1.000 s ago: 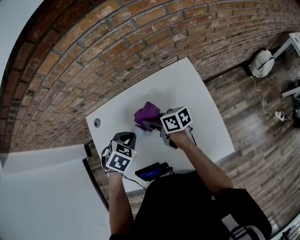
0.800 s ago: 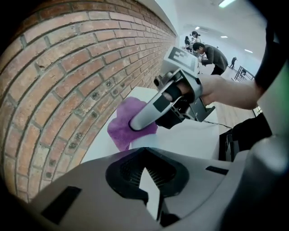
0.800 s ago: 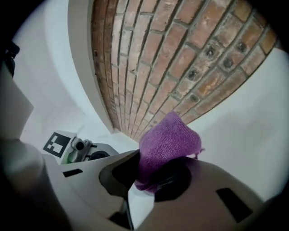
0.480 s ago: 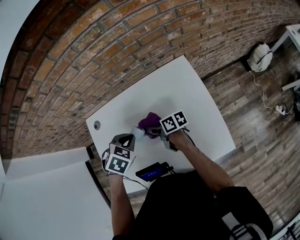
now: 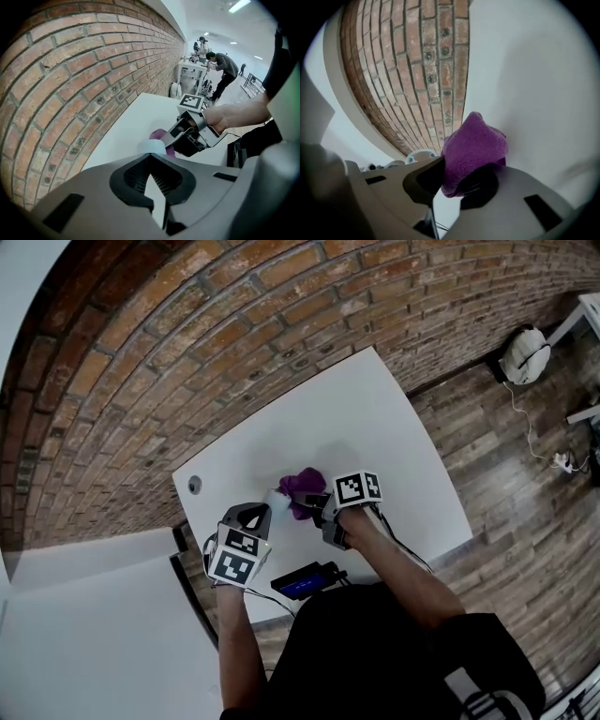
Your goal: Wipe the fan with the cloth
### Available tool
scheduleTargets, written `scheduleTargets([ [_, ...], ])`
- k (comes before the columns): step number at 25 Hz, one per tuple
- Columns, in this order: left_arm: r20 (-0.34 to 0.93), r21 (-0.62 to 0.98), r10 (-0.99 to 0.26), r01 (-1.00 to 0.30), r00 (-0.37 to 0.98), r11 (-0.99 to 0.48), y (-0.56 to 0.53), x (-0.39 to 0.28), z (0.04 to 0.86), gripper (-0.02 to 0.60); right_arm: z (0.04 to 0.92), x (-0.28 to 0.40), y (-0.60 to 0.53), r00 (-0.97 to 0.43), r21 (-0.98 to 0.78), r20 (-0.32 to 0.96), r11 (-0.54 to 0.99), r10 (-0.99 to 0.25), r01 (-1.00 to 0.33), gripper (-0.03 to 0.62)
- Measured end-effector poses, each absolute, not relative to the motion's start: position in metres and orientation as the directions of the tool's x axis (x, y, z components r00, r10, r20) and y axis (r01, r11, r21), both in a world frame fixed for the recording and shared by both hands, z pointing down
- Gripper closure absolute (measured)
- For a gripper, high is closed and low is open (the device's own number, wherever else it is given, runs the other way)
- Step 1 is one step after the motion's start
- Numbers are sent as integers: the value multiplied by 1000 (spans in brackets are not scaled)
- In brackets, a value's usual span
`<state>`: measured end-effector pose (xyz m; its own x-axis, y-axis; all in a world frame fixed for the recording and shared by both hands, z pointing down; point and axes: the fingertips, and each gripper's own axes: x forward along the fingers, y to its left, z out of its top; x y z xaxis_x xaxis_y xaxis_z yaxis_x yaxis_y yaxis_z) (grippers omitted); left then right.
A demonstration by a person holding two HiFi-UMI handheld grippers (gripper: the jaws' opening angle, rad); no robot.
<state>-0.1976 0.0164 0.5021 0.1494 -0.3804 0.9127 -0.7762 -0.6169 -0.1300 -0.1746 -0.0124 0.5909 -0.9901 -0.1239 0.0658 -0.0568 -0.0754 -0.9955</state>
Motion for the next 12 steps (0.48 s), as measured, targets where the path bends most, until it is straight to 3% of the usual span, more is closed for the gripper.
scheduleTargets([
  [5, 908, -127, -389, -785, 154, -607, 16, -198, 502, 581, 626, -176, -8, -952, -940, 306, 153, -6, -304, 517],
  [8, 905, -120, -394, -790, 162, -601, 17, -197, 502, 582, 646, -167, -3, -831, -745, 554, 475, 51, -468, 517],
  [10, 902, -113, -397, -794, 170, -597, 16, -197, 502, 582, 645, -155, -12, -721, -534, 693, 668, -6, -518, 517],
  [12, 899, -108, -401, -799, 176, -592, 16, -197, 502, 581, 635, -149, -29, -708, -470, 702, 697, -77, -542, 517],
])
